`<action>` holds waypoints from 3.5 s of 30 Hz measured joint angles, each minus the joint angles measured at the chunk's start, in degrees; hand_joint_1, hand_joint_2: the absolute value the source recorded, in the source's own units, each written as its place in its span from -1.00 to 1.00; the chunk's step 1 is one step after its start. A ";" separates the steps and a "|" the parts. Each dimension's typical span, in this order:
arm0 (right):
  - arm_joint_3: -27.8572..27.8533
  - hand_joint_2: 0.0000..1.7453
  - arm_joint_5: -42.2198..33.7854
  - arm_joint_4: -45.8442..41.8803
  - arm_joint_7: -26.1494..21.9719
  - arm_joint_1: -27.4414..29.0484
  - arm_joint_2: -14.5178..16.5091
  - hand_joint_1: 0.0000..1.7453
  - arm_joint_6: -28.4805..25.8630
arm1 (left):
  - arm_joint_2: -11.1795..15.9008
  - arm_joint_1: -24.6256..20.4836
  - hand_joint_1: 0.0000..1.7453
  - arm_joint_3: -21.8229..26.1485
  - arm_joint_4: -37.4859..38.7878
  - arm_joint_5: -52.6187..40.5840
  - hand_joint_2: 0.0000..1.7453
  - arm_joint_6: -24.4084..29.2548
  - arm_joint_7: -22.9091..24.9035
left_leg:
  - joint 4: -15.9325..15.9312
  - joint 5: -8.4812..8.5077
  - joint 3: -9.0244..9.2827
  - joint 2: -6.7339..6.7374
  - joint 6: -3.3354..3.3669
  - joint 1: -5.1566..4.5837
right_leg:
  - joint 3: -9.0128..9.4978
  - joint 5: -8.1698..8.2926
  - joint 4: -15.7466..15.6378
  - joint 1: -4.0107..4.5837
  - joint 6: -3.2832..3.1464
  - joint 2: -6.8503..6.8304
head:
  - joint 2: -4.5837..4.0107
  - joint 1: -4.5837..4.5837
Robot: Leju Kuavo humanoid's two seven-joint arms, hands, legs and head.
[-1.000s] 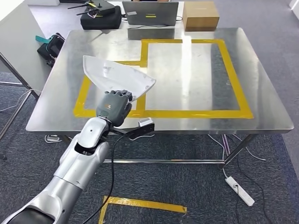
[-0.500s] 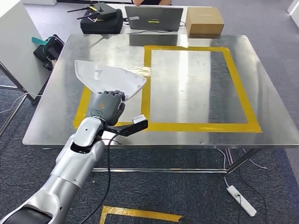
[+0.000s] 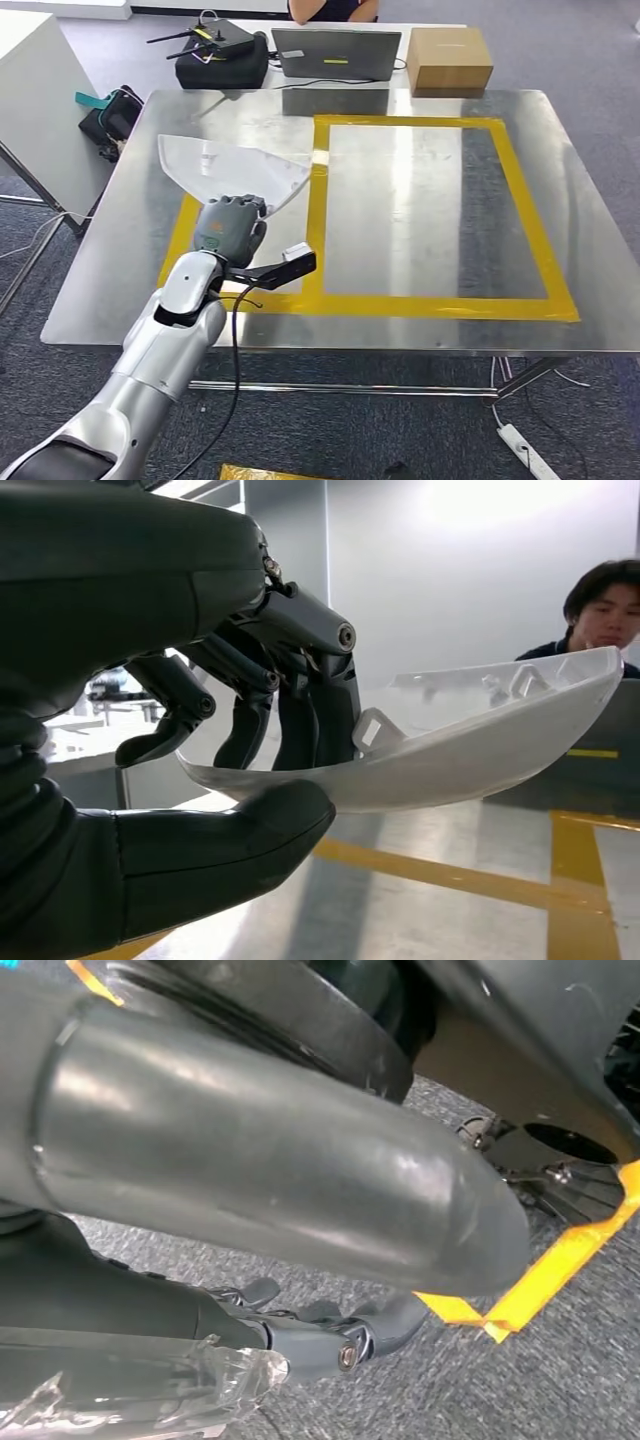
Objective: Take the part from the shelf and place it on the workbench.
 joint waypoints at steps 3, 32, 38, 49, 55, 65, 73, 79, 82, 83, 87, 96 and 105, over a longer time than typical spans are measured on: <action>-0.19 -1.00 0.22 0.00 -0.05 -0.04 0.10 -1.00 -0.04 | 0.08 0.02 1.00 0.02 -0.01 -2.27 1.00 1.71 1.31 | 7.61 -2.00 -4.51 0.30 -1.04 0.20 | 0.76 -0.47 -0.21 -0.30 -0.76 0.05 | -0.01 -0.06; -2.41 -1.00 1.67 0.00 -0.85 -0.14 0.36 -1.00 0.09 | 0.41 -0.12 -1.00 4.06 0.60 -3.49 -1.00 2.72 3.23 | -1.42 4.59 -4.53 0.29 0.13 0.12 | 3.18 -2.76 -1.00 -0.15 0.81 0.20 | -0.01 0.04; -2.74 -1.00 1.67 0.00 -0.88 -0.16 0.35 -1.00 0.09 | 0.22 -0.13 -1.00 4.14 0.60 -3.49 -1.00 2.72 3.26 | -1.42 4.62 -4.52 0.29 0.12 0.17 | 3.17 -2.76 -0.95 -0.09 0.80 0.20 | -0.01 0.05; -3.21 -1.00 2.26 0.00 -0.92 -0.14 0.42 -1.00 0.10 | -0.20 -0.21 -1.00 5.57 -0.26 -3.50 -1.00 2.54 4.10 | -3.02 5.86 -3.72 0.56 1.57 0.74 | -1.38 -9.91 10.53 -0.57 2.68 0.18 | -0.01 0.40; -3.78 -1.00 2.54 -0.01 -0.90 -0.27 0.47 -1.00 0.07 | -0.03 0.20 -1.00 6.09 -0.62 -3.51 -1.00 2.54 4.08 | -2.09 6.35 -4.75 0.49 -0.26 1.71 | 4.39 -6.10 3.19 -2.07 4.84 0.16 | -0.01 0.58; -3.93 -1.00 2.66 -0.04 -0.90 -0.66 0.66 -1.00 0.07 | 0.24 0.20 -1.00 6.96 -1.28 -3.53 -1.00 2.50 4.01 | 14.14 -4.67 -10.94 0.50 -2.19 1.75 | 1.70 -3.25 2.07 -1.75 0.44 0.80 | -0.01 0.15; -4.08 -1.00 3.42 -0.04 -0.43 -0.84 0.63 -1.00 0.01 | 0.33 -0.12 -1.00 7.15 -2.06 -3.53 -1.00 2.27 3.92 | 0.56 -2.53 1.51 0.49 -0.08 0.36 | -1.98 0.85 1.64 -0.93 1.43 0.55 | -0.01 0.16; -4.26 -1.00 3.97 -0.02 -0.11 -0.49 0.45 -1.00 -0.02 | 0.75 0.23 -1.00 8.21 -2.09 -3.55 -1.00 2.08 3.93 | -0.49 1.12 -1.35 0.75 1.51 0.37 | -5.21 -6.76 9.85 -1.18 2.84 0.21 | -0.01 0.19; -4.29 -1.00 4.21 -0.02 -0.10 -0.70 0.22 -1.00 -0.05 | 1.14 0.53 -1.00 8.49 -2.07 -3.58 -1.00 2.08 3.93 | -0.43 2.93 -3.61 0.85 1.61 0.15 | -5.50 -9.61 17.63 -0.99 2.90 0.18 | -0.01 0.18; -4.30 -1.00 4.28 -0.03 -0.10 -0.73 0.14 -1.00 -0.06 | 1.26 0.64 -1.00 8.52 -2.07 -3.59 -1.00 2.09 3.93 | -0.41 3.53 -4.36 0.86 1.56 0.11 | -3.75 -8.44 16.56 -0.89 2.78 0.18 | -0.01 0.17; -4.38 -1.00 4.52 -0.07 -0.20 -1.21 -0.18 -1.00 -0.06 | 1.70 0.71 -1.00 8.85 -2.10 -3.65 -1.00 2.16 3.93 | -0.23 5.72 -6.44 0.82 0.76 -0.12 | 7.17 -7.47 2.51 -0.43 2.05 0.24 | -0.01 0.11; -4.90 -1.00 4.76 -0.11 -0.38 -1.10 -0.63 -1.00 0.04 | 3.80 1.48 -1.00 10.58 -2.11 -3.68 -1.00 2.16 4.80 | 14.11 -4.54 -10.98 0.82 -2.26 0.72 | 3.45 -3.26 0.18 -0.65 -0.46 0.07 | -0.01 -0.26; -5.68 -1.00 5.05 -0.17 -0.79 -0.72 -1.11 -1.00 -0.07 | 6.73 3.63 -1.00 15.09 -2.23 -3.68 -1.00 1.62 7.82 | -0.93 -1.79 2.19 0.86 -0.54 0.76 | -1.36 2.41 -0.31 -0.90 1.82 0.19 | -0.01 -0.26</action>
